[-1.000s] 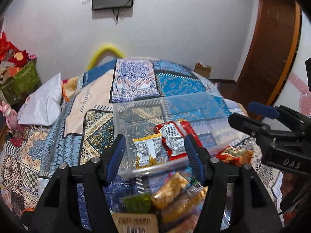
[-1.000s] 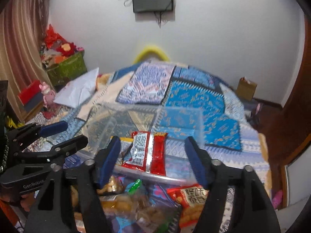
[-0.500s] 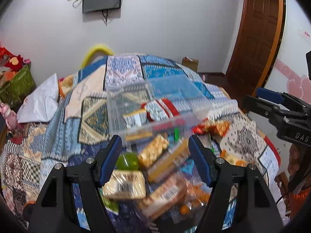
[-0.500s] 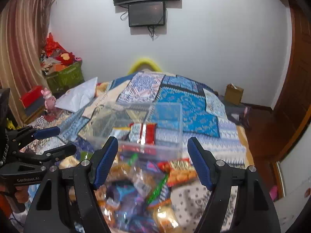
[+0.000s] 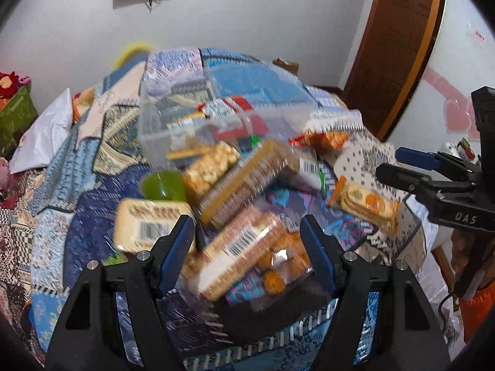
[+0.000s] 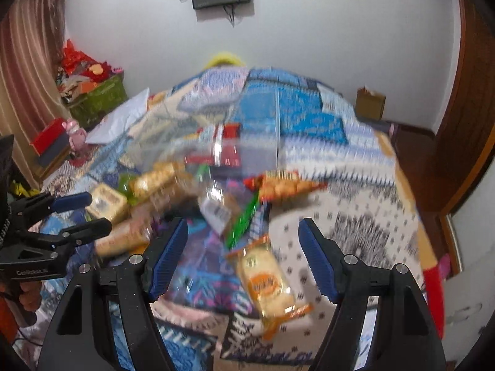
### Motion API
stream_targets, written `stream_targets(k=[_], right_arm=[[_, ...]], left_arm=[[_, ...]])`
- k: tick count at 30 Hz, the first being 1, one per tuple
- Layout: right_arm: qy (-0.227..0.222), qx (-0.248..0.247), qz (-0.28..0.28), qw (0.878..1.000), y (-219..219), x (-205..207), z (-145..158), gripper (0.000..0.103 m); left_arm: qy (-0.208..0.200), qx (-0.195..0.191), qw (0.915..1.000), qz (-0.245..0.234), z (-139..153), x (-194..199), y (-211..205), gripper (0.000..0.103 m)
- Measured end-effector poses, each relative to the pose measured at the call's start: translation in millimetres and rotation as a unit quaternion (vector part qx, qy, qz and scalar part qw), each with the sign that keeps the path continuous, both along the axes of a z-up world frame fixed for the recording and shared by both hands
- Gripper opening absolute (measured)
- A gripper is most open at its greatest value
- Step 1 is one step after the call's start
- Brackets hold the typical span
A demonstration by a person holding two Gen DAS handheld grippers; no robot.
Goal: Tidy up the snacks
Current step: 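Grasp the biscuit bar with the left gripper while the right grasps the cream cake pack, then lift both held packs and carry them over the clear box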
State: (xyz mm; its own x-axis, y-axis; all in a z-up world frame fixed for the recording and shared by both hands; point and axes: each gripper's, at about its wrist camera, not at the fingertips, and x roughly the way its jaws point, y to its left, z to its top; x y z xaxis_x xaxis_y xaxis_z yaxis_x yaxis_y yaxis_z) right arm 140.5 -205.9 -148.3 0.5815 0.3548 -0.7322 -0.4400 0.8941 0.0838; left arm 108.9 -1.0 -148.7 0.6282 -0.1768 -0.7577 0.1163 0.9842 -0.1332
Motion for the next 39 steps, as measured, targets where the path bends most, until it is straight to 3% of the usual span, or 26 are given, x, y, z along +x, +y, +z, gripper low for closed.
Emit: stream_targets(k=[10, 16, 21, 27, 33, 39], right_arm=[[0.050, 0.007, -0.006, 0.999, -16.9, 1.5, -32.9, 0.070], [0.069, 0.000, 0.005, 0.998, -13.1, 1.6, -43.6, 0.057], [0.092, -0.001, 0.022, 0.995, -4.0, 2.1, -55.6, 0.038], [0.085, 0.005, 0.029, 0.996, 0.8, -3.2, -52.4, 0.032], [0.072, 0.012, 0.029, 0.997, -0.7, -4.3, -43.5, 0.031], [0.052, 0.025, 0.030, 0.998, -0.9, -6.9, -28.0, 0.031]], left_arm=[[0.047, 0.002, 0.9989, 0.000, -34.9, 14.0, -2.2, 0.062], [0.057, -0.036, 0.9977, 0.009, -43.6, 24.9, 7.1, 0.062], [0.055, -0.039, 0.9977, 0.005, -46.2, 31.3, 2.1, 0.062], [0.064, -0.051, 0.9966, 0.005, -46.3, 35.7, 3.2, 0.050], [0.053, -0.027, 0.9982, -0.011, -39.4, 24.7, -5.0, 0.043], [0.043, -0.038, 0.9983, -0.011, -28.4, 16.7, -5.5, 0.033]])
